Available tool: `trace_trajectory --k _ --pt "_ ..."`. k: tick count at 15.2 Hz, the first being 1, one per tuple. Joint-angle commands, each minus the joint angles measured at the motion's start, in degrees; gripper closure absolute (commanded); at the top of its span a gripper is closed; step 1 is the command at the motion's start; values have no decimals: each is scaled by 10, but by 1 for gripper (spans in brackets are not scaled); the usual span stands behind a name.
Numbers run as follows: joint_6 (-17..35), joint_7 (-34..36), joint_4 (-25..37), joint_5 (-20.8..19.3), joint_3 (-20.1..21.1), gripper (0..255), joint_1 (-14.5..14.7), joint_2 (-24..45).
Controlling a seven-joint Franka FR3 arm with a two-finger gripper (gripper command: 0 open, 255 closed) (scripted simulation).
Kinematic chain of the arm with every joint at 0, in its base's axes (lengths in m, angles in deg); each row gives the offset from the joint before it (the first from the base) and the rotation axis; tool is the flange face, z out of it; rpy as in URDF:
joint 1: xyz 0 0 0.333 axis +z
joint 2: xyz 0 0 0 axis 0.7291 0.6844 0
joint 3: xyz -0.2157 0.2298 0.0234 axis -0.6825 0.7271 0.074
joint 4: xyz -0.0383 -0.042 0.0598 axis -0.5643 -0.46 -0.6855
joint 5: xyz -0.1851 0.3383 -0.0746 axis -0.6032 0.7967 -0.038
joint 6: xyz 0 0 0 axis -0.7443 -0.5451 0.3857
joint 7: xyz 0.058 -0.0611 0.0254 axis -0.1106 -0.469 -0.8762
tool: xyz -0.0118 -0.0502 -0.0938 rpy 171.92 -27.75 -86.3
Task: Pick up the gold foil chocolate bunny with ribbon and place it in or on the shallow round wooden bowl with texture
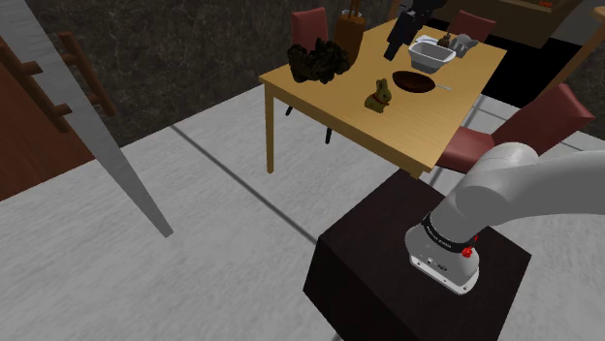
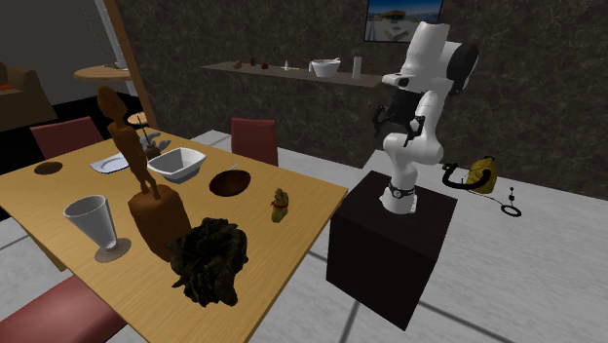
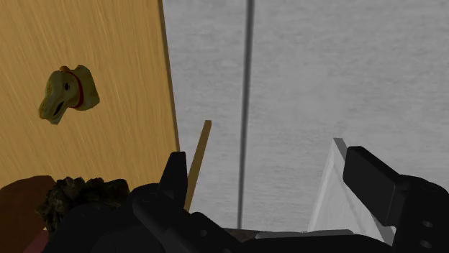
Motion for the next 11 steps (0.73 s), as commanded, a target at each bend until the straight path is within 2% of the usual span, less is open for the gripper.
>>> trace_trajectory --k 1,11 --pt "0 0 0 0 0 0 0 0" --pt "170 -104 -113 -55 -117 0 -29 18"
